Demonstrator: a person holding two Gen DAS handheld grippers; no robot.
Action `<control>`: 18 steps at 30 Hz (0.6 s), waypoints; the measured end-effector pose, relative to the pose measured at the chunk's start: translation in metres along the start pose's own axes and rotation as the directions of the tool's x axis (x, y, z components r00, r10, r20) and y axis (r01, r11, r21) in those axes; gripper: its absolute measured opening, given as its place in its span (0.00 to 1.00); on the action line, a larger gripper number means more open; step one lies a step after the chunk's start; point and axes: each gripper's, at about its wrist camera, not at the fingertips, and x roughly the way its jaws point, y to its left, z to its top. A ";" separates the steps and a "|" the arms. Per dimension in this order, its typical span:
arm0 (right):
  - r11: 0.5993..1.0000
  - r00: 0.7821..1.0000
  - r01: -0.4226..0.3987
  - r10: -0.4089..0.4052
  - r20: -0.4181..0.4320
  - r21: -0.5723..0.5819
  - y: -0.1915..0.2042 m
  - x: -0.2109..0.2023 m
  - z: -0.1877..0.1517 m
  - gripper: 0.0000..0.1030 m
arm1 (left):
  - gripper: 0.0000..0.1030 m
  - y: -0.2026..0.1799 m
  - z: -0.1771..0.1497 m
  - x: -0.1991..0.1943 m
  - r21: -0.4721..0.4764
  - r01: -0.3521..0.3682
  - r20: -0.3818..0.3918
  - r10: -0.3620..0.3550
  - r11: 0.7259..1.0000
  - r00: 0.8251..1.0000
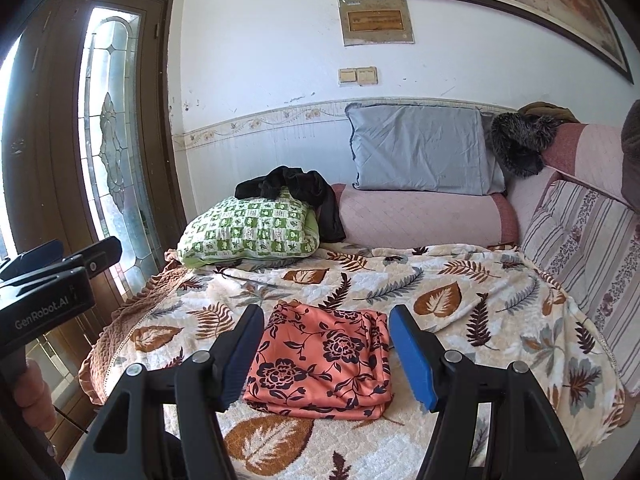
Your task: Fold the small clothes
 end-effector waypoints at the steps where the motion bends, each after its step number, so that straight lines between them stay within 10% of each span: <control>1: 1.000 1.000 0.000 0.000 0.001 -0.004 0.001 0.000 0.001 0.67 | 0.89 0.000 0.001 0.000 0.003 0.002 0.000 -0.002 1.000 1.000; 18: 1.000 1.000 -0.009 0.009 -0.011 -0.011 0.013 0.002 0.007 0.67 | 0.89 0.011 0.001 -0.004 -0.007 -0.003 0.006 0.003 1.000 1.000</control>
